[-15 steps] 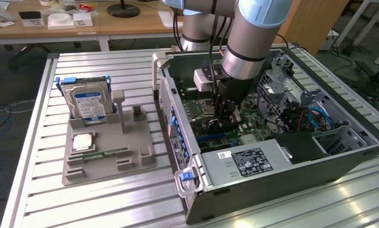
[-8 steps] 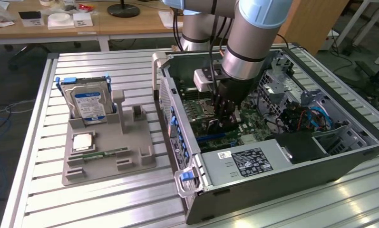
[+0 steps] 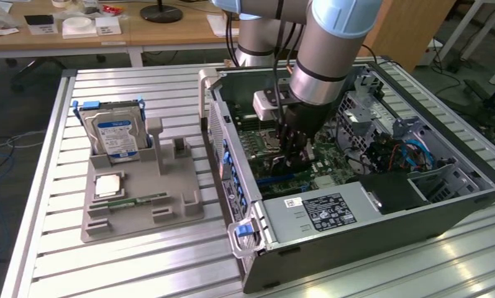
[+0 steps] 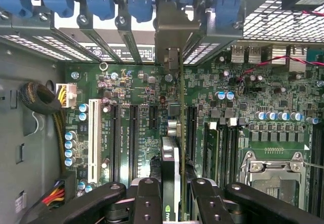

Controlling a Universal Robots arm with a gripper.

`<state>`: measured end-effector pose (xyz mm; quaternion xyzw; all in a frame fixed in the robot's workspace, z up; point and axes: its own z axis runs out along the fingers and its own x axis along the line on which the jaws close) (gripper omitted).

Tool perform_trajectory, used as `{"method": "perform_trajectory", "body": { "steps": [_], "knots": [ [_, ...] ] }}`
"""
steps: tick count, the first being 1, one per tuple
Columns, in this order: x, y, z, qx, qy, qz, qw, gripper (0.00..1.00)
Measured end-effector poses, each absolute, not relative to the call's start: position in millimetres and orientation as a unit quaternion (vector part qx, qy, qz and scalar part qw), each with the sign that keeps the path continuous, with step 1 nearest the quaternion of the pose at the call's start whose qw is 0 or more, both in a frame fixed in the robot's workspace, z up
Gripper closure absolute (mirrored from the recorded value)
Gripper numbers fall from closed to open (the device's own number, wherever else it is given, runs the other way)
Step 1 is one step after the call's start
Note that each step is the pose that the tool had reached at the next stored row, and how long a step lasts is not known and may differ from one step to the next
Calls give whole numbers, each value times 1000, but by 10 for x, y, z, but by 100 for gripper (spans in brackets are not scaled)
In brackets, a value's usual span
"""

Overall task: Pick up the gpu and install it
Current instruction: 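Insert the gpu into the slot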

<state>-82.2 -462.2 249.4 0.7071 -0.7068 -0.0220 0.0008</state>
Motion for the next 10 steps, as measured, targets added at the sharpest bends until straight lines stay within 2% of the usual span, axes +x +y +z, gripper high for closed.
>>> {"method": "perform_trajectory", "body": {
  "steps": [10],
  "knots": [
    [-822, -4627, 2488, 705, -709, -22, 1, 73]
  ]
}}
